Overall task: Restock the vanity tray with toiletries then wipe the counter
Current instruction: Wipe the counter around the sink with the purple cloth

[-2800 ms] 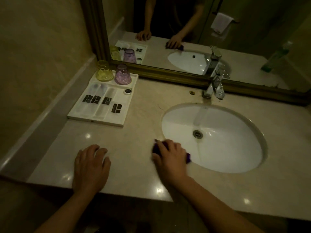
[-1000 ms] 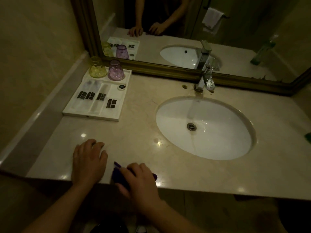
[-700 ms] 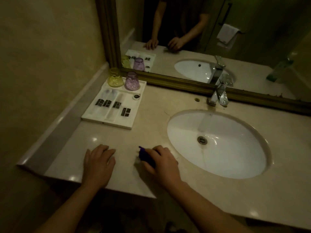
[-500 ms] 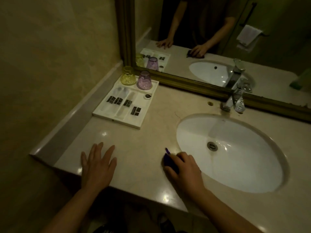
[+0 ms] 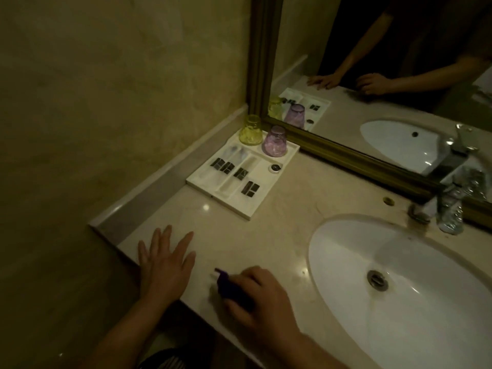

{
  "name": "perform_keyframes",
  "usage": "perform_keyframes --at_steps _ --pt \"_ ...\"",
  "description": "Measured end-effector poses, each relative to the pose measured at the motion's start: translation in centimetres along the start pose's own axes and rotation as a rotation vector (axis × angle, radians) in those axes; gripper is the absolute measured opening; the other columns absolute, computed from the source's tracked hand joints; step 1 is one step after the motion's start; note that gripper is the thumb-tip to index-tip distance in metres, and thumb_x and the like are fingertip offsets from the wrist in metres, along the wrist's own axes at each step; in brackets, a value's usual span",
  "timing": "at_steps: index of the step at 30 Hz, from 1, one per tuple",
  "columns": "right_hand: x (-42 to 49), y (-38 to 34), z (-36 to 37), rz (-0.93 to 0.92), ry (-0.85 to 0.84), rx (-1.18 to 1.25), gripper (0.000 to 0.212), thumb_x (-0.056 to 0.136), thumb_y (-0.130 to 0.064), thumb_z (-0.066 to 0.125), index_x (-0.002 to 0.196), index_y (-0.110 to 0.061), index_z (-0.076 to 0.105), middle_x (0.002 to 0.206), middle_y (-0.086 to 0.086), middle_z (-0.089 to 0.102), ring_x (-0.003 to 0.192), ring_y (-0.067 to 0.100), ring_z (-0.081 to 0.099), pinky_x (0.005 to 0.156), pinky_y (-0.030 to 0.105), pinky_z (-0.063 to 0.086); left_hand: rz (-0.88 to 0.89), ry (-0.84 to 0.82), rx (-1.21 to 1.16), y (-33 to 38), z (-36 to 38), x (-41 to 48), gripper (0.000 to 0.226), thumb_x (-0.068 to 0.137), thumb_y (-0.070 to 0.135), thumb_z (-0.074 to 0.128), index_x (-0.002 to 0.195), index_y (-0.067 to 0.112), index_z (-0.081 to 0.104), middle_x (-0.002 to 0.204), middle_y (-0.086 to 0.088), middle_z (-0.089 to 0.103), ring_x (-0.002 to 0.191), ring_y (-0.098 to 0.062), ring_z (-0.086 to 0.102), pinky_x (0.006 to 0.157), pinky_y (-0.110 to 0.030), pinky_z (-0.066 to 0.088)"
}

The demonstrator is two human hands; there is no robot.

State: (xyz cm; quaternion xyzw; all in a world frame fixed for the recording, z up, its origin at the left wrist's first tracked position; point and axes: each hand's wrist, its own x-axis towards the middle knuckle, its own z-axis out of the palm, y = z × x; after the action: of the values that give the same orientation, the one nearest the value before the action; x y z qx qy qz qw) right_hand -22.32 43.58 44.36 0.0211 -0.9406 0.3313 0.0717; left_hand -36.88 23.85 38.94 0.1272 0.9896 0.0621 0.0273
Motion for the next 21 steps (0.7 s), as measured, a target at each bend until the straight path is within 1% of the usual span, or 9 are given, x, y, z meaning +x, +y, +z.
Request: perform_keyframes --at_steps 2,4,5,8,11,14,19,21 --pt "2.5 0.8 -0.7 0.031 -0.023 -0.052 0.041 0.084 -0.045 0.064 0.119 -0.024 0.069 0.106 -0.002 0.062 0.093 0.019 0.059 0.076 0.033 0.052 -0.054 -0.015 0.026 0.1 0.3 0.0 0.059 0.092 0.062 0.013 0.149 0.047 0.011 0.163 -0.006 0.005 0.148 -0.029 -0.002 0.117 -0.054 -0.007" --pt "4.7 1.9 -0.5 0.014 -0.005 -0.065 0.043 0.086 -0.048 0.061 0.123 -0.027 0.066 0.108 -0.005 0.059 0.095 0.015 0.056 0.078 0.031 0.051 -0.101 -0.017 0.011 0.3 0.4 0.0 0.062 0.092 0.064 0.015 0.150 0.045 0.008 0.163 -0.007 0.004 0.148 -0.029 -0.004 0.117 -0.053 -0.006" --pt "5.6 2.2 -0.3 0.021 -0.022 -0.074 0.043 0.087 -0.050 0.059 0.124 -0.029 0.065 0.109 -0.006 0.058 0.096 0.013 0.054 0.078 0.030 0.050 -0.119 -0.019 0.008 0.4 0.4 0.0 0.063 0.092 0.064 0.015 0.151 0.044 0.007 0.163 -0.008 0.003 0.148 -0.029 -0.005 0.117 -0.053 -0.006" --pt "7.9 2.7 0.4 0.039 -0.047 -0.103 0.044 0.089 -0.054 0.055 0.127 -0.032 0.061 0.110 -0.009 0.056 0.095 0.011 0.050 0.076 0.025 0.045 -0.139 -0.016 0.007 0.6 0.4 0.1 0.064 0.091 0.064 0.015 0.151 0.043 0.007 0.163 -0.008 0.004 0.148 -0.029 -0.005 0.117 -0.054 -0.005" --pt "9.6 3.0 0.9 -0.009 -0.052 -0.129 0.046 0.089 -0.055 0.052 0.128 -0.031 0.060 0.111 -0.007 0.057 0.096 0.011 0.050 0.078 0.024 0.044 -0.153 -0.008 0.007 0.7 0.3 0.1 0.065 0.090 0.066 0.012 0.151 0.045 0.006 0.162 -0.008 0.004 0.148 -0.031 -0.004 0.117 -0.054 -0.004" --pt "11.3 3.3 1.2 -0.041 -0.030 -0.152 0.045 0.089 -0.054 0.053 0.127 -0.030 0.060 0.112 -0.006 0.057 0.099 0.013 0.051 0.078 0.023 0.040 -0.175 -0.016 0.006 0.8 0.4 0.2 0.066 0.089 0.068 0.009 0.150 0.045 0.003 0.162 -0.009 0.002 0.148 -0.032 -0.006 0.117 -0.055 -0.006" --pt "14.4 2.1 1.8 -0.113 -0.044 -0.173 0.047 0.091 -0.051 0.056 0.133 -0.030 0.055 0.122 -0.003 0.054 0.105 0.015 0.049 0.087 0.030 0.046 -0.237 -0.022 -0.019 1.0 0.1 0.3 0.072 0.085 0.072 0.001 0.151 0.042 0.003 0.162 -0.010 -0.001 0.148 -0.031 -0.009 0.117 -0.052 -0.008" --pt "15.4 1.1 2.3 -0.140 -0.031 -0.168 0.047 0.091 -0.051 0.056 0.133 -0.030 0.053 0.123 -0.002 0.052 0.107 0.016 0.048 0.086 0.030 0.045 -0.241 -0.017 -0.021 0.8 0.0 0.1 0.073 0.085 0.071 0.001 0.151 0.041 0.004 0.163 -0.010 -0.001 0.148 -0.031 -0.009 0.118 -0.051 -0.006"
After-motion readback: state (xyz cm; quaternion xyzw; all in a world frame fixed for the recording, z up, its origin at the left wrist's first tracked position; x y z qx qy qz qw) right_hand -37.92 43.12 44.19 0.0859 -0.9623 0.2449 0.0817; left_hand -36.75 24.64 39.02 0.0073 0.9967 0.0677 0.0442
